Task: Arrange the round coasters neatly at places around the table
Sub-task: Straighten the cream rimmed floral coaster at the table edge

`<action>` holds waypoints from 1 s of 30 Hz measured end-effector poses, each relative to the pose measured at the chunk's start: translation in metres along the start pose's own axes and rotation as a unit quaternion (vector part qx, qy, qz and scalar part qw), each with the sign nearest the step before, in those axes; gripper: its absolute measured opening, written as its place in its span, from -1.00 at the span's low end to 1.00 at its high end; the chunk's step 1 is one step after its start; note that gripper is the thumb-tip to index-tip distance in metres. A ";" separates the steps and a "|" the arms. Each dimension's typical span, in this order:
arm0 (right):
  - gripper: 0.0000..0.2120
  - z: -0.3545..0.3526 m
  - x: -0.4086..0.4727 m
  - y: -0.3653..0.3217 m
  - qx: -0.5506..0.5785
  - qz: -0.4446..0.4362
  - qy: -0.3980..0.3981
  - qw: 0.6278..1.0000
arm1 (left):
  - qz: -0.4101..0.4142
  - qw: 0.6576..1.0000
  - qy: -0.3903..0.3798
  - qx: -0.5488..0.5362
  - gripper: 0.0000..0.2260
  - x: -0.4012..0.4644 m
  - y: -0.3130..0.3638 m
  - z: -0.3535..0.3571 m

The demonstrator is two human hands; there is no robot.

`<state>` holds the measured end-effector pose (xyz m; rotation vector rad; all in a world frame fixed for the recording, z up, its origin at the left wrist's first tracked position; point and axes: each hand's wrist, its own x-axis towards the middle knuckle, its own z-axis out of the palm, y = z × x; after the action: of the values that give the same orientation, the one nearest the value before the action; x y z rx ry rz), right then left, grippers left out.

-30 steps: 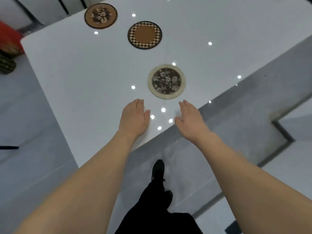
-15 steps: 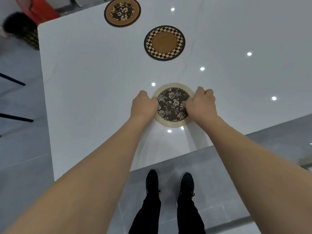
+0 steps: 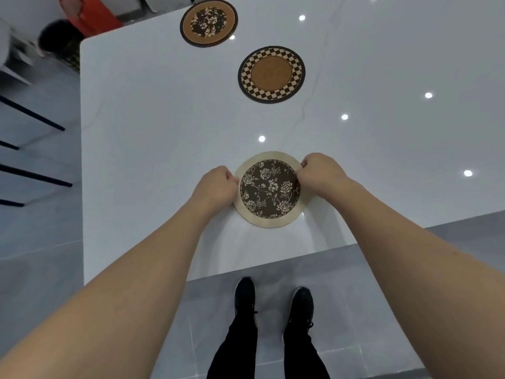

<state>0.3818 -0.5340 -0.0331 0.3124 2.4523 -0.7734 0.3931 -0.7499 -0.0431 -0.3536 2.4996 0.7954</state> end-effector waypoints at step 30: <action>-0.80 0.034 -0.026 0.022 0.039 -0.098 -0.108 0.989 | 0.070 0.997 0.020 0.033 -0.87 -0.041 -0.060 -0.004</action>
<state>0.4264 -0.5374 -0.0520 0.0125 2.2740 -0.9354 0.4486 -0.7965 -0.0470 -0.1750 2.6041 0.7644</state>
